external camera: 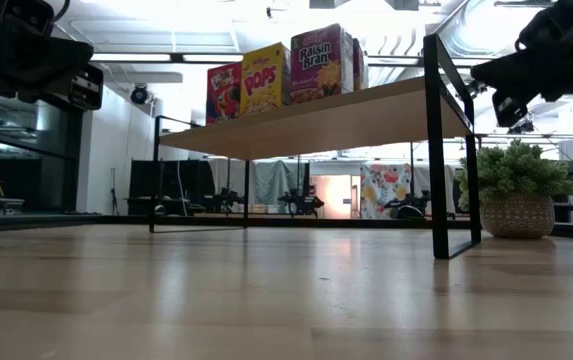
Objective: Stack cereal on shelf
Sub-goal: Return to Home Position
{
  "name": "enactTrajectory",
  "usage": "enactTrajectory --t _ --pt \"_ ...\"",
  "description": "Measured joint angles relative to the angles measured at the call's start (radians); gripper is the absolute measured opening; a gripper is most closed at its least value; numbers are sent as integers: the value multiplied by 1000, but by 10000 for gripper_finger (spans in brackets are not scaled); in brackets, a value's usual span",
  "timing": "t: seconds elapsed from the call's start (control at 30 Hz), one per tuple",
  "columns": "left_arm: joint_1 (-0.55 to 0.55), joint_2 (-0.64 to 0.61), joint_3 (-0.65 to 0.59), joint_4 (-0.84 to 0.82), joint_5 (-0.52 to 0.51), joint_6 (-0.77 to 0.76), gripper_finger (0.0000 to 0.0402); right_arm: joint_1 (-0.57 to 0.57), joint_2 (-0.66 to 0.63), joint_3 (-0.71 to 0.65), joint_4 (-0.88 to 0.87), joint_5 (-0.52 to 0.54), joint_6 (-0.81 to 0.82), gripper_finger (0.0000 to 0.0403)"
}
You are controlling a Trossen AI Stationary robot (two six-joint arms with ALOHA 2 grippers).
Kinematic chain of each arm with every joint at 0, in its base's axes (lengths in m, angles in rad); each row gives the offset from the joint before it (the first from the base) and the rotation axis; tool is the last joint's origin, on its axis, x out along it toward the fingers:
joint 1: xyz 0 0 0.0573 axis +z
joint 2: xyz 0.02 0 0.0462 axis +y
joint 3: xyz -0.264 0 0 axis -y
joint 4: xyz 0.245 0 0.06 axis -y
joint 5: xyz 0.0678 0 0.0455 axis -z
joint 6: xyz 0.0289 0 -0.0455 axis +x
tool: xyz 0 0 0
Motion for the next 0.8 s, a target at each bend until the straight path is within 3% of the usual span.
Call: enactTrajectory --t 0.17,0.43,0.8 --pt "0 0 0 0 0 0 0 30 -23 -76 60 26 -53 2" --pt "0 0 0 0 1 0 0 136 -10 -75 79 141 -146 2" --pt "0 0 0 0 1 0 0 151 -10 -76 67 147 -126 2"
